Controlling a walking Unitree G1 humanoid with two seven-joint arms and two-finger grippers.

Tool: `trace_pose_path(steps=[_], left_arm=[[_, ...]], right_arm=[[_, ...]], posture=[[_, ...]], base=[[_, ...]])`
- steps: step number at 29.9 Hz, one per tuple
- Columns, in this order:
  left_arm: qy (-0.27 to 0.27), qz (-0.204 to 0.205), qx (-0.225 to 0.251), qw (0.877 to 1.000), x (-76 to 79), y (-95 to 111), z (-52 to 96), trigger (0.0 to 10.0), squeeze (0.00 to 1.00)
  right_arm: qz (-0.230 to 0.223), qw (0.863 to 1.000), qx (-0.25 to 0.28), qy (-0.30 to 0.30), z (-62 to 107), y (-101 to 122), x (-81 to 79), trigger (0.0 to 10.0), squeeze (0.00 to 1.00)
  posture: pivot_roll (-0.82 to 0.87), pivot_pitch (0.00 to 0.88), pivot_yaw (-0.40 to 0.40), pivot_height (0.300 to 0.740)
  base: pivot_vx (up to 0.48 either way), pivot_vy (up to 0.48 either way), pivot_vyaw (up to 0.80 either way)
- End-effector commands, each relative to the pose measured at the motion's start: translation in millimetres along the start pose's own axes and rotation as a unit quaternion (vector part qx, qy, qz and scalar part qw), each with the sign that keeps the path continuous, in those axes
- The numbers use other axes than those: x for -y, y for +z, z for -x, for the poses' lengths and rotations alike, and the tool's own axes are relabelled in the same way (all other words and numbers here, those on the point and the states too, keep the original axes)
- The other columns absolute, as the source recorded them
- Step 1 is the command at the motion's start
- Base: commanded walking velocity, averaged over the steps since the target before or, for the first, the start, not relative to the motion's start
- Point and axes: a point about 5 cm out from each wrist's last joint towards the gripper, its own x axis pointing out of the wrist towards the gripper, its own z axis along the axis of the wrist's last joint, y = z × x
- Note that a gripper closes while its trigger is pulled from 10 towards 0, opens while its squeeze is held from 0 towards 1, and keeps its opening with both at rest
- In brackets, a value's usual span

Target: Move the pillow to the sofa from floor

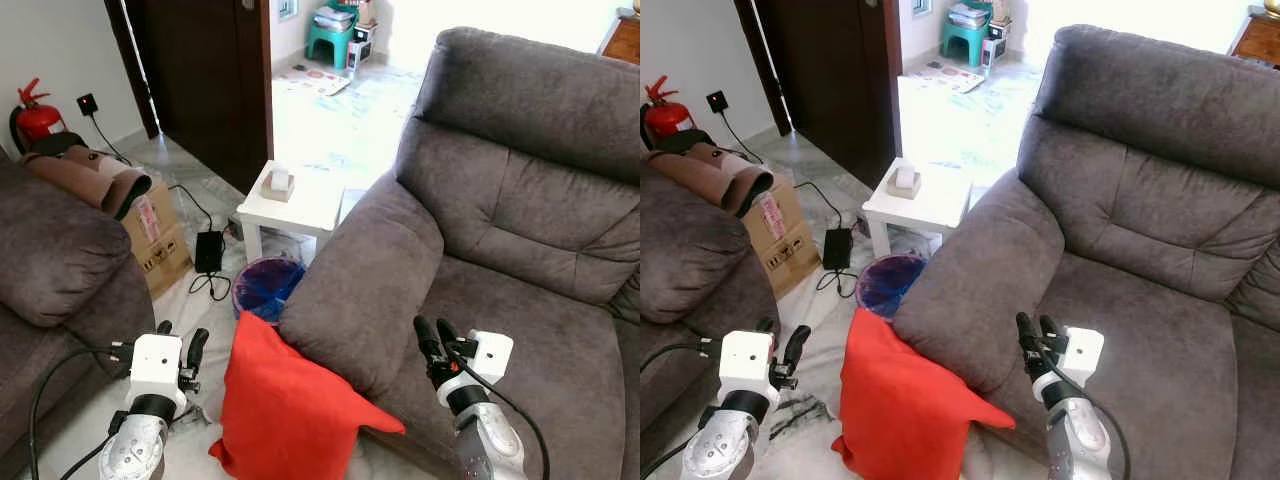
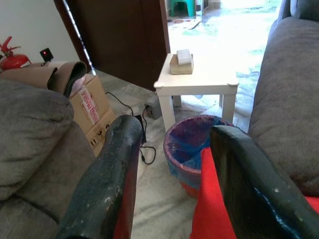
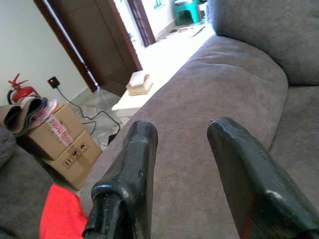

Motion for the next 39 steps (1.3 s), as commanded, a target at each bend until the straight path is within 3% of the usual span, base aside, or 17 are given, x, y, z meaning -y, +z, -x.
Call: trace_pose_path(steps=[1, 29, 36, 39], left_arm=[[-0.003, -0.004, -0.005, 1.000, -1.7, -2.5, 1.1, 10.0, 0.00], [-0.008, 0.005, -0.023, 1.000, -1.0, -8.3, 1.6, 10.0, 0.00], [-0.010, 0.006, -0.017, 1.000, -0.1, -4.2, -2.2, 10.0, 0.00], [-0.007, 0.006, -0.017, 1.000, -0.8, -4.1, -2.7, 10.0, 0.00]], right_arm=[[0.002, 1.000, -0.001, 0.002, 1.6, -1.8, -0.3, 10.0, 0.00], [0.009, 1.000, -0.021, -0.005, 0.4, -7.5, -0.9, 10.0, 0.00], [0.009, 1.000, -0.021, -0.008, 0.2, -8.7, -1.7, 10.0, 0.00], [0.026, 0.999, -0.027, -0.002, -0.4, -8.7, -2.1, 10.0, 0.00]], posture=[[0.12, 0.059, -0.020, 0.710], [0.11, 0.061, -0.013, 0.695], [0.11, 0.066, -0.012, 0.671], [0.11, 0.070, -0.015, 0.671]], base=[[0.000, 0.000, 0.00], [0.000, 0.000, 0.00], [0.000, 0.000, 0.00], [0.000, 0.000, 0.00]])
